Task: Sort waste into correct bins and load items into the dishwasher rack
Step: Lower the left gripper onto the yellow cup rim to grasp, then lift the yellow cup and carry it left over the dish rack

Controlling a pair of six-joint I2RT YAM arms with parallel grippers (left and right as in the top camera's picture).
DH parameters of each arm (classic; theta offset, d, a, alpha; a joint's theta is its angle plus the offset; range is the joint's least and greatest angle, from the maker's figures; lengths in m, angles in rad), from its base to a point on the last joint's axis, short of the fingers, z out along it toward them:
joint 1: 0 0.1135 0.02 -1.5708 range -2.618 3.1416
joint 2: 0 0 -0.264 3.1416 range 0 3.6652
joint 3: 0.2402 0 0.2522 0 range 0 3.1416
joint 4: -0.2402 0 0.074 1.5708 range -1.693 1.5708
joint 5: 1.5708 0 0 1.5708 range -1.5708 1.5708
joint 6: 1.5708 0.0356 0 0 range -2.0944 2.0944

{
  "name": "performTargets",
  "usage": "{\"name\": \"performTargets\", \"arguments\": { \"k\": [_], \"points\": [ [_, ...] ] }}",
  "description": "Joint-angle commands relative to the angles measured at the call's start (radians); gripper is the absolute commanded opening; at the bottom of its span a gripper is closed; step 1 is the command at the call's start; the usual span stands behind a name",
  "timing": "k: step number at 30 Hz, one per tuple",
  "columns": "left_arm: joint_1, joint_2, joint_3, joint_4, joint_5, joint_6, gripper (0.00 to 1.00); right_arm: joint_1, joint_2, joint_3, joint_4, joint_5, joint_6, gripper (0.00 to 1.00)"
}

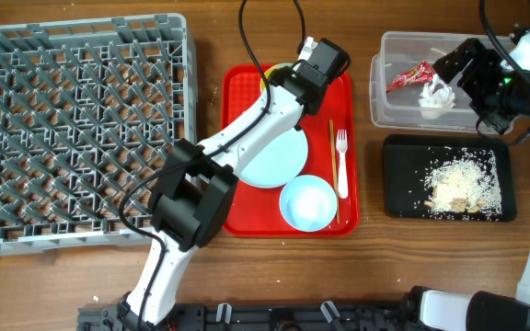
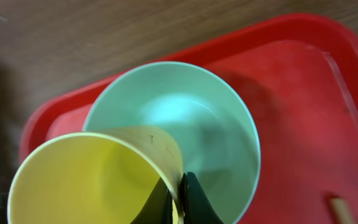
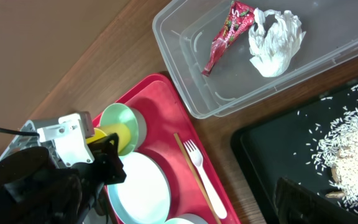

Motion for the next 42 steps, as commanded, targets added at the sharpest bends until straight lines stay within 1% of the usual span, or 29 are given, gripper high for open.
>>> {"name": "performTargets", "arguments": {
  "k": [1,4,5,7,10,14,17,19,21,23,26,29,33,36,38,39,42],
  "points": [
    [-0.039,0.004,0.014,0.008,-0.247,0.104,0.04,0.002,0.004,-0.001,0.001,0.014,-0.013,1.00],
    [-0.074,0.004,0.014,0.023,-0.405,0.174,0.04,0.002,0.004,-0.001,0.001,0.013,-0.013,1.00],
    [-0.088,0.003,0.015,0.029,-0.435,0.204,0.04,0.002,0.004,-0.001,0.001,0.013,-0.013,1.00],
    [-0.103,0.000,0.017,0.029,-0.448,0.232,0.04,0.002,0.004,-0.001,0.001,0.013,-0.013,1.00],
    [-0.118,-0.019,0.017,0.030,-0.447,0.230,0.04,0.002,0.004,-0.001,0.001,0.013,-0.013,1.00],
    [-0.109,-0.104,0.017,0.021,-0.446,0.145,0.04,0.002,0.004,-0.001,0.001,0.013,-0.013,1.00],
    [-0.064,-0.188,0.017,-0.029,-0.422,0.042,0.04,0.002,0.004,-0.001,0.001,0.013,-0.013,1.00],
    [-0.005,-0.257,0.017,-0.102,-0.320,-0.050,0.04,0.002,0.004,-0.001,0.001,0.013,-0.013,1.00],
    [0.082,-0.318,0.017,-0.170,-0.216,-0.179,0.04,0.002,0.004,-0.001,0.001,0.013,-0.013,0.99],
    [0.174,-0.365,0.017,-0.220,-0.073,-0.246,0.04,0.002,0.004,-0.001,0.001,0.013,-0.013,1.00],
    [0.325,-0.417,0.017,-0.271,0.152,-0.256,0.04,0.002,0.004,-0.001,0.001,0.013,-0.013,1.00],
    [0.469,-0.428,0.017,-0.324,0.282,-0.286,0.04,0.002,0.004,-0.001,0.001,0.013,-0.013,1.00],
    [0.660,-0.421,0.015,-0.360,0.560,-0.294,0.04,0.002,0.004,-0.001,0.001,0.013,-0.013,1.00],
    [0.757,-0.421,0.014,-0.365,0.668,-0.307,0.04,0.002,0.004,-0.001,0.001,0.013,-0.013,1.00],
    [0.834,-0.418,0.011,-0.364,0.777,-0.307,0.04,0.002,0.004,-0.001,0.000,0.013,-0.013,1.00],
    [0.879,-0.418,-0.009,-0.352,0.851,-0.307,0.04,0.002,0.004,-0.001,0.000,0.013,-0.013,1.00],
    [0.945,-0.418,-0.074,-0.301,0.972,-0.303,0.04,0.002,0.004,-0.001,0.000,0.013,-0.013,1.00]
  ]
}}
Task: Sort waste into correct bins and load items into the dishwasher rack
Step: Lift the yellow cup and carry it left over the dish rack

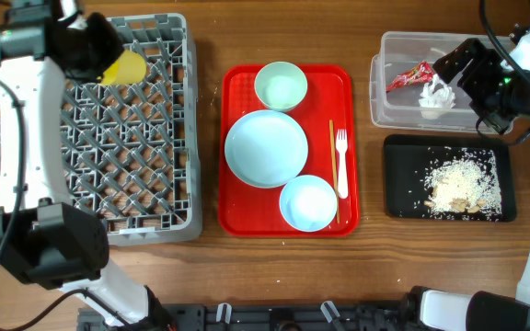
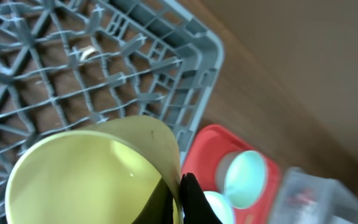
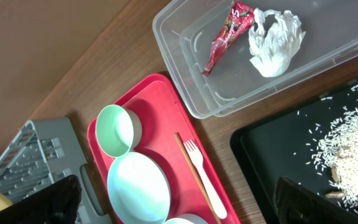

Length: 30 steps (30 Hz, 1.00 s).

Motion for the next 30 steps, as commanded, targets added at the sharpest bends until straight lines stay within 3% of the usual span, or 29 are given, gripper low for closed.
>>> {"name": "performTargets", "arguments": {
  "k": [1,10,18,23,27,30],
  "points": [
    [0.096,-0.010,-0.098,0.068,0.255,-0.008,0.04,0.002,0.004,-0.001,0.001,0.013,-0.013,1.00],
    [0.206,0.013,-0.325,0.340,0.490,-0.008,0.04,0.002,0.004,-0.001,0.001,0.014,-0.013,1.00],
    [0.276,0.011,-0.327,0.301,0.368,-0.004,0.04,0.002,0.004,-0.001,0.001,0.013,-0.013,1.00],
    [0.319,-0.106,-0.327,0.265,0.372,0.051,0.04,0.002,0.004,-0.001,0.001,0.013,-0.013,1.00],
    [0.268,-0.268,-0.327,0.149,0.360,0.139,0.04,0.002,0.004,-0.001,0.001,0.013,-0.013,1.00],
    [0.141,-0.331,-0.327,0.053,0.225,0.150,0.04,0.002,0.004,-0.001,0.001,0.013,-0.013,1.00]
  ]
}}
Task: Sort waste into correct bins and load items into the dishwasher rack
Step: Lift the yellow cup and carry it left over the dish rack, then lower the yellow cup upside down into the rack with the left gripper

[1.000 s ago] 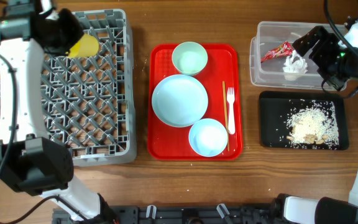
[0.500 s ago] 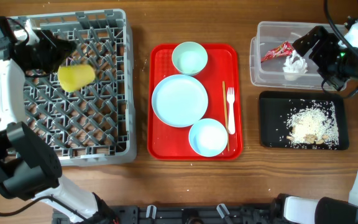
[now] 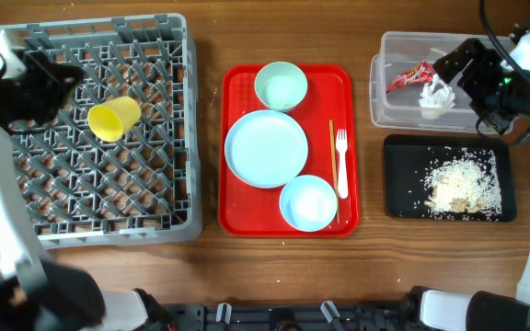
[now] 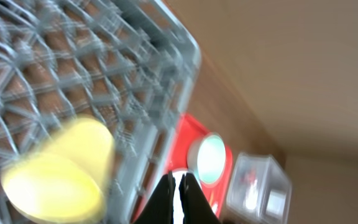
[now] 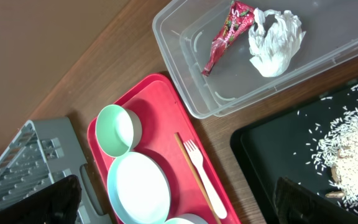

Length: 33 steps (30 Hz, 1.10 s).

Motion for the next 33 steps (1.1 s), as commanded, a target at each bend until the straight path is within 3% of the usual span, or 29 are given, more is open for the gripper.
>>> {"name": "performTargets", "arguments": {
  "k": [1,6,14,30,33],
  "points": [
    [-0.167,-0.056,0.002,-0.079,-0.172,0.057,0.04,0.002,0.004,-0.001,0.000,0.013,-0.013,1.00],
    [-0.357,0.027,-0.024,-0.089,-0.575,0.006,0.04,0.002,0.004,-0.001,0.000,0.013,-0.013,1.00],
    [-0.338,0.171,-0.024,-0.027,-0.632,0.000,0.04,0.002,0.004,-0.001,0.000,0.013,-0.013,1.00],
    [-0.165,0.172,-0.024,-0.090,-0.668,-0.011,0.04,0.002,0.004,-0.001,0.000,0.013,-0.013,1.00],
    [-0.118,0.172,-0.024,-0.086,-0.611,-0.030,0.04,0.002,0.004,-0.001,0.000,0.013,-0.013,1.00]
  ]
}}
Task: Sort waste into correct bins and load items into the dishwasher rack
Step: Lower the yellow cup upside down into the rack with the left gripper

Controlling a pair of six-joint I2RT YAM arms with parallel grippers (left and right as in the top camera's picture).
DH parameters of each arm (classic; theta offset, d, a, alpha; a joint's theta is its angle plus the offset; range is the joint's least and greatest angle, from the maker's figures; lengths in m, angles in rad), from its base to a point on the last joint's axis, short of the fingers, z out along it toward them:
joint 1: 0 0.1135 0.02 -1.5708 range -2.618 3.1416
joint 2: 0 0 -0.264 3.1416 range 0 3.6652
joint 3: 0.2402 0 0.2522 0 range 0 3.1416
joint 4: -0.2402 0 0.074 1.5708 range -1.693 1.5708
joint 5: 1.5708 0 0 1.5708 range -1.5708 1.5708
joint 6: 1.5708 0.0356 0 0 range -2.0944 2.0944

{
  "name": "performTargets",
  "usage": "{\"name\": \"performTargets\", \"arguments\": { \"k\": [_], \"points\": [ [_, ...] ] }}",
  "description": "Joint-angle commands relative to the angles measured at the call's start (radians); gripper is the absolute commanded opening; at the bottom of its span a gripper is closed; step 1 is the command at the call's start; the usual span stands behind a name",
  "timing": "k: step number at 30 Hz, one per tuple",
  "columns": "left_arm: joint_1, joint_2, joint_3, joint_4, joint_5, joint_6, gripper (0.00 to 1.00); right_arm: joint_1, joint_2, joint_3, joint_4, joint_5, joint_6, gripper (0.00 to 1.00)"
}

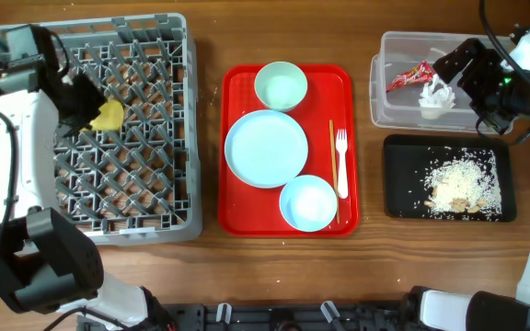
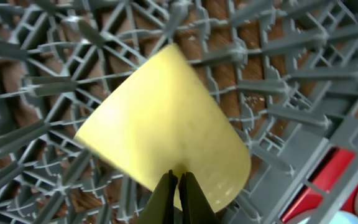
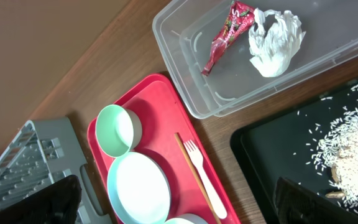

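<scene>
A yellow cup (image 1: 107, 115) lies on its side on the grey dishwasher rack (image 1: 145, 184), towards the back left. In the left wrist view the yellow cup (image 2: 166, 124) fills the middle, its outer wall facing the camera. My left gripper (image 2: 180, 179) is shut, its tips against that wall; overhead it (image 1: 88, 101) is just left of the cup. My right gripper (image 3: 176, 194) hangs open above the table's right side, holding nothing; overhead it (image 1: 472, 69) is over the clear bin (image 1: 380, 92).
A red tray (image 1: 247, 216) holds a green bowl (image 1: 280, 85), a pale plate (image 1: 266, 148), a pale bowl (image 1: 308, 203), a white fork (image 1: 341, 161) and a chopstick (image 1: 332, 152). The clear bin holds a red wrapper (image 3: 225, 34) and a crumpled tissue (image 3: 275, 37). A black tray (image 1: 403, 184) holds rice (image 1: 463, 188).
My left gripper was off to the left of the cup, which lay free on the rack. Now its shut tips are against the cup's side. The cup has barely shifted. The right arm is unchanged.
My left gripper was shut on the yellow cup's rim over the red tray, beside the green bowl. Then it held the cup over the rack's back edge. Then the cup lay free on the rack with the gripper apart from it. Now the tips touch the cup.
</scene>
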Motion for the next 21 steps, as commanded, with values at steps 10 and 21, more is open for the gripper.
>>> {"name": "performTargets", "arguments": {
  "k": [10,21],
  "points": [
    [0.216,-0.014,-0.008,0.005,0.336,-0.023,0.04,0.002,0.004,-0.001,0.001,0.013,-0.013,1.00],
    [0.050,-0.080,-0.008,-0.030,0.132,0.032,0.04,0.002,0.004,-0.001,0.001,0.013,-0.013,1.00]
  ]
}}
